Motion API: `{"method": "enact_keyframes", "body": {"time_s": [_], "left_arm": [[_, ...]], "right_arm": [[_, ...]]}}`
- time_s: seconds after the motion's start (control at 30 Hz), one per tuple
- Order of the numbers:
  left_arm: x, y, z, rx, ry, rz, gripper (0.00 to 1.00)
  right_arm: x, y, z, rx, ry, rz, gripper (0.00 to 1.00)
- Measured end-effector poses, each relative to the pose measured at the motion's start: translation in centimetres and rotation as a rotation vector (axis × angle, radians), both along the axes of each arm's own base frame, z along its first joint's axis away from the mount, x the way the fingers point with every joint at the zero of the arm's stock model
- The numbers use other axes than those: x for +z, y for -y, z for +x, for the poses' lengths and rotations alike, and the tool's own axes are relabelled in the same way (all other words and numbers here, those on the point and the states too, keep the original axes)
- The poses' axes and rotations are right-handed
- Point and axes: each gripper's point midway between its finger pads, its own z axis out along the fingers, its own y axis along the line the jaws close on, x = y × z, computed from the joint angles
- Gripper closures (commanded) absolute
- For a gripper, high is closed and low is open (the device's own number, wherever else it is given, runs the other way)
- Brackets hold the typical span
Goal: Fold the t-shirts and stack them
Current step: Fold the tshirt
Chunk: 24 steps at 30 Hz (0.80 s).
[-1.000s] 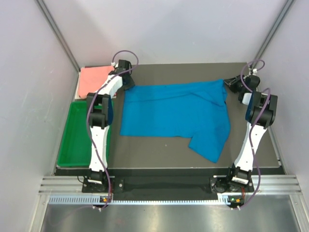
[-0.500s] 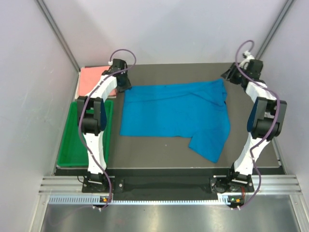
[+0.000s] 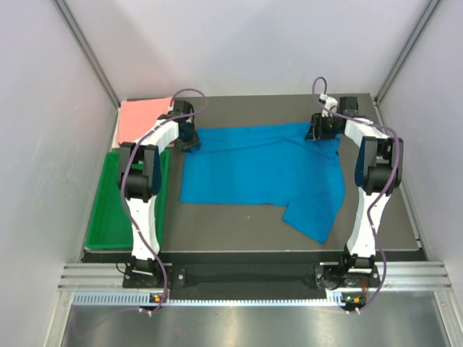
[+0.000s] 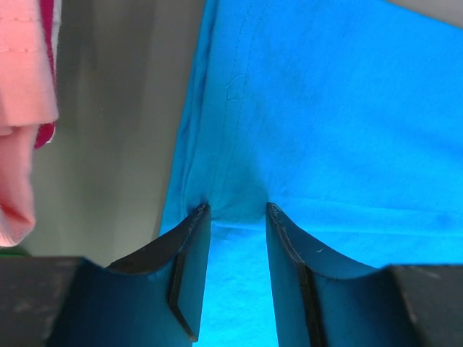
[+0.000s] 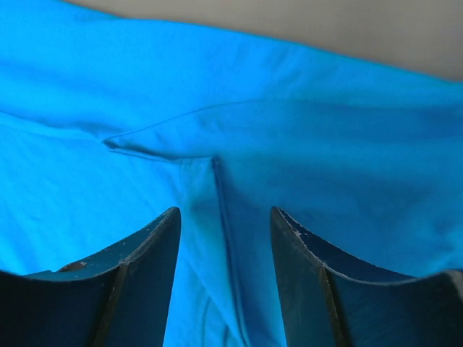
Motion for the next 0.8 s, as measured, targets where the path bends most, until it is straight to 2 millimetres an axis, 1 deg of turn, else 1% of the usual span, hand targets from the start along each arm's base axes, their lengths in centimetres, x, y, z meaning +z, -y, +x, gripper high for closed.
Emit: {"method": "enact_keyframes", "body": {"time_s": [0.07,0.17,0.3,0.37,0.4,0.47,0.5,0.57,0.73,0.8], "left_arm": [[0.0,-0.1,0.0,0.003,0.001,0.003,0.60],[0.0,-0.3,0.1,0.012,0.002,0.012,0.62],[0.0,-0.7,0.1,0.024,0.006,0.037,0.62],[-0.1,-0.9,0.3,0.030,0.005,0.048,0.62],[-0.1,-1.0,0.4,0.032,0.006,0.051,0.62],[-0.1,-1.1,0.7,0.035,0.007,0.058,0.62],[-0.1,-1.1,1.0,0.037,0.010,0.064,0.62],[-0.1,-1.2,1.4,0.039,0.015,0.071,0.62],[-0.1,-2.1,2.3,0.059,0.022,0.114,0.62],[-0.2,-2.6,2.7,0.070,0.023,0.136,0.62]], "right_arm": [[0.3,0.1,0.3,0.022,0.017,-0.027,0.47],[0.4,-0.2,0.3,0.056,0.026,-0.041,0.49],[-0.3,-0.5,-0.2,0.085,0.000,-0.048,0.48],[-0.4,-0.7,0.0,0.097,-0.002,-0.052,0.50],[-0.3,-0.7,0.2,0.100,0.001,-0.055,0.56],[-0.4,-0.8,0.1,0.111,0.002,-0.061,0.75],[-0.4,-0.8,0.0,0.114,0.002,-0.063,0.89],[-0.5,-0.9,0.0,0.115,0.001,-0.067,1.00],[-0.5,-0.6,-0.9,0.085,-0.009,-0.139,1.00],[0.3,-0.7,-1.2,0.082,0.002,-0.186,1.00]]}}
